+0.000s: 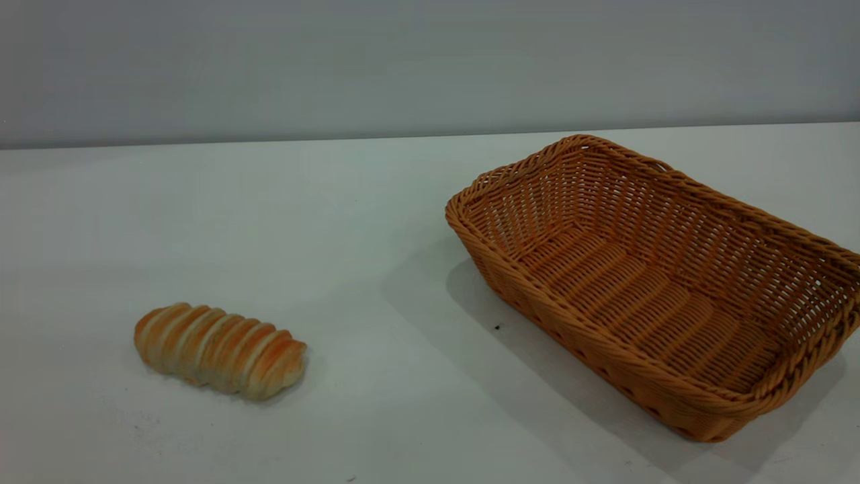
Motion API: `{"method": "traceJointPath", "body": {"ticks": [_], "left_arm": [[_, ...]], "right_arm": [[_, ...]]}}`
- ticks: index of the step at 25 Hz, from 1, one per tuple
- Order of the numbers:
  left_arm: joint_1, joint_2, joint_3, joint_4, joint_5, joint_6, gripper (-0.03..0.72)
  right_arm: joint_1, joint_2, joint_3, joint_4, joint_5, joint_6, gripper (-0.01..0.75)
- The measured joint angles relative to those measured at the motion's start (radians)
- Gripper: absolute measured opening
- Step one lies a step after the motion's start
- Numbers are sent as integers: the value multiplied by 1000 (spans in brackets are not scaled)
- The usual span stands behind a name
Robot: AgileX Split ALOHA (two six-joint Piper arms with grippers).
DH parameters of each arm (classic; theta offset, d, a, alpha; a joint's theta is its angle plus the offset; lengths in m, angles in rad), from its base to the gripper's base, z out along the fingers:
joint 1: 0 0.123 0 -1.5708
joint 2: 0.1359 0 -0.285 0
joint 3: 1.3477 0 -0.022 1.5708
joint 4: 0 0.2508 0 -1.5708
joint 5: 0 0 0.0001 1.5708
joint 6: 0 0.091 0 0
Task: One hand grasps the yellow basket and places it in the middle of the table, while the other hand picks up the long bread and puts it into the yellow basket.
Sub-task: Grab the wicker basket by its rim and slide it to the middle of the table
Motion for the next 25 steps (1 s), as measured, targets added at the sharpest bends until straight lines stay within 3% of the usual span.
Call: {"method": "traceJointPath", "body": {"ticks": [4,11,14,25], "left_arm": [[0,237,-28,0,-65,11,490],[0,471,-79,-2,-116,53,490],[0,495,-81,-2,-145,57,490],[0,496,-81,-3,-149,75,490]], "right_arm": [[0,226,-1,30,-145,44,386],[0,565,-1,128,-394,68,540],[0,675,-8,159,-479,99,573],[-1,980,-117,165,-527,262,578]]}}
